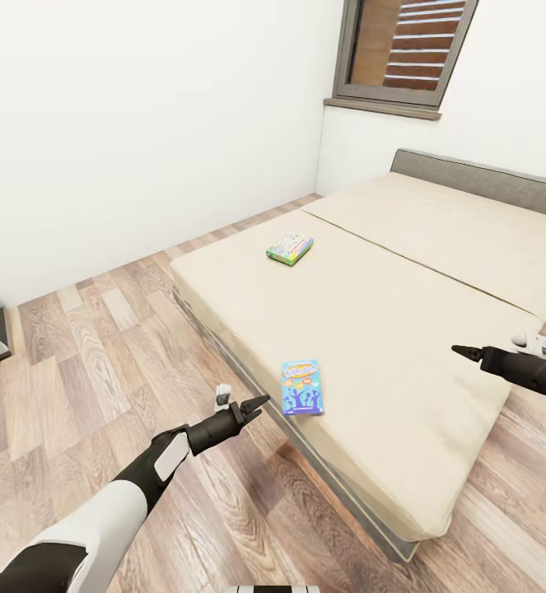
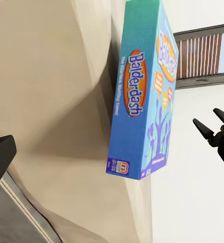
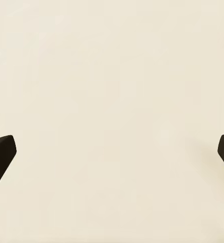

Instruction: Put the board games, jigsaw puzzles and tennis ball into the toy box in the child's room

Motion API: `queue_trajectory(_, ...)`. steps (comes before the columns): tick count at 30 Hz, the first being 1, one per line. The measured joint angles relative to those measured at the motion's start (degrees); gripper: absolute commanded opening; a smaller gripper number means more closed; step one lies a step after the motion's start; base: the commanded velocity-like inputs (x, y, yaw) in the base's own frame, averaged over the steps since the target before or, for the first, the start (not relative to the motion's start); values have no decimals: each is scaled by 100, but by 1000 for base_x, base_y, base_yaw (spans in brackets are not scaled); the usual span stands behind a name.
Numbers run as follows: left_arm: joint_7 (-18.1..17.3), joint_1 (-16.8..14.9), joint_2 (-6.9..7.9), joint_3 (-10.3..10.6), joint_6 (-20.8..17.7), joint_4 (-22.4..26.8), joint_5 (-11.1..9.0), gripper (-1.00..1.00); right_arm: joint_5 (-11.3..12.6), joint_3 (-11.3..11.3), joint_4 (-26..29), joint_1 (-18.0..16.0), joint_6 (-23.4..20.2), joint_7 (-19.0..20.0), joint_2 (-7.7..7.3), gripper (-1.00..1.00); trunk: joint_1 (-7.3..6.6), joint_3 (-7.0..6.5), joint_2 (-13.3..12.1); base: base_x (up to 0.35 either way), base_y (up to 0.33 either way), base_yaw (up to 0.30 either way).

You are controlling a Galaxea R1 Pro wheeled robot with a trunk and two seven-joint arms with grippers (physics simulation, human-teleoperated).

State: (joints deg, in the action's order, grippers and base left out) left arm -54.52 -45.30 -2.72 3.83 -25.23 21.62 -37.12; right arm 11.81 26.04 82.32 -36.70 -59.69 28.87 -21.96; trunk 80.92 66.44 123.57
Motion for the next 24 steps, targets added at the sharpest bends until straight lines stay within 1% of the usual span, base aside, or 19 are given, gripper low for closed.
queue_trajectory(11, 4, -1, 5, -5, -3, -4, 1, 100, 5, 4, 1, 0, 0, -1, 2, 100, 0, 0, 0, 0, 0, -151)
queue_trajectory(24, 15, 5, 5, -7, -8, -4, 7, 100, 2, 1, 2, 0, 0, 0, 7, 100, 0, 0, 0, 0, 0, -39)
